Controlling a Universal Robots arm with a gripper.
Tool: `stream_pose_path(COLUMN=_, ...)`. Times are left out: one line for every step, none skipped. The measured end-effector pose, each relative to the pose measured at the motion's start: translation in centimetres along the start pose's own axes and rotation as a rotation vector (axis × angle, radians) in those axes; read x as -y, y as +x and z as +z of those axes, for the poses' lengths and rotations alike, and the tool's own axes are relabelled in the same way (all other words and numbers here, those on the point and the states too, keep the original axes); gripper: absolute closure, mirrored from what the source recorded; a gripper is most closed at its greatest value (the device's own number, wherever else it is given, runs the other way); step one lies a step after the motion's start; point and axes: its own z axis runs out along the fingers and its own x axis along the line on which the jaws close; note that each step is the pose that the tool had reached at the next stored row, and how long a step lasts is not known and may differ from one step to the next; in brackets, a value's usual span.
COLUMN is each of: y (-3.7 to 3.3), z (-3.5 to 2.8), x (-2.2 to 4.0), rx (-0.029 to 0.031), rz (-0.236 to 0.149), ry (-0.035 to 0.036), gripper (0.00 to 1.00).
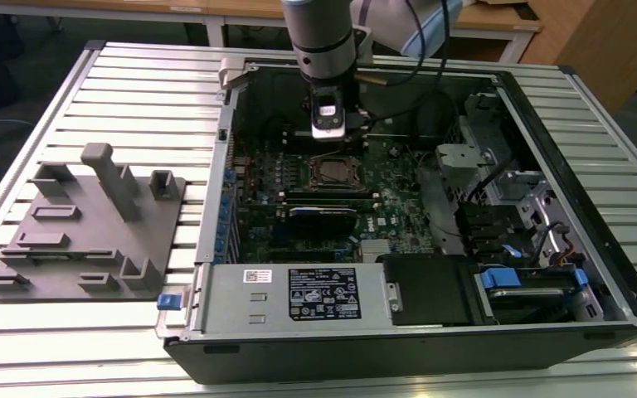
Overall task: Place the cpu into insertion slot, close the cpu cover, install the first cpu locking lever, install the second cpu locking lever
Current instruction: 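Install the first cpu locking lever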
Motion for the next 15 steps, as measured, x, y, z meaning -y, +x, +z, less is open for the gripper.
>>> stream_pose_path(y=0.01, z=0.07, x=0.02, rx=0.0006, rz=0.000, ry=0.0009, gripper=0.89)
stream_pose_path(y=0.01, z=0.15, x=0.03, rx=0.0012, rz=-0.001, ry=0.0018, gripper=0.89)
stream_pose_path(y=0.02, z=0.22, x=0.05, rx=0.0020, rz=-0.001, ry=0.0030, gripper=0.89)
stream_pose_path(y=0.02, z=0.29, x=0.06, rx=0.0031, rz=-0.001, ry=0.0043, gripper=0.89)
stream_pose_path(y=0.03, z=0.36, x=0.07, rx=0.0043, rz=-0.002, ry=0.0061, gripper=0.89)
stream_pose_path(y=0.03, z=0.44, x=0.09, rx=0.0058, rz=-0.003, ry=0.0081, gripper=0.89)
stream_pose_path(y=0.03, z=0.49, x=0.10, rx=0.0073, rz=-0.003, ry=0.0102, gripper=0.89)
stream_pose_path(y=0.03, z=0.53, x=0.09, rx=0.0085, rz=-0.004, ry=0.0121, gripper=0.89)
stream_pose_path(y=0.02, z=0.56, x=0.09, rx=0.0096, rz=-0.005, ry=0.0136, gripper=0.89)
stream_pose_path(y=0.01, z=0.59, x=0.09, rx=0.0108, rz=-0.005, ry=0.0152, gripper=0.89)
stream_pose_path(y=0.00, z=0.62, x=0.09, rx=0.0120, rz=-0.006, ry=0.0166, gripper=0.89)
stream_pose_path(y=-0.01, z=0.65, x=0.09, rx=0.0131, rz=-0.006, ry=0.0183, gripper=0.89)
stream_pose_path(y=-0.01, z=0.68, x=0.09, rx=0.0143, rz=-0.007, ry=0.0200, gripper=0.89)
stream_pose_path(y=-0.02, z=0.71, x=0.08, rx=0.0156, rz=-0.007, ry=0.0217, gripper=0.89)
stream_pose_path(y=-0.03, z=0.76, x=0.08, rx=0.0168, rz=-0.008, ry=0.0231, gripper=0.89)
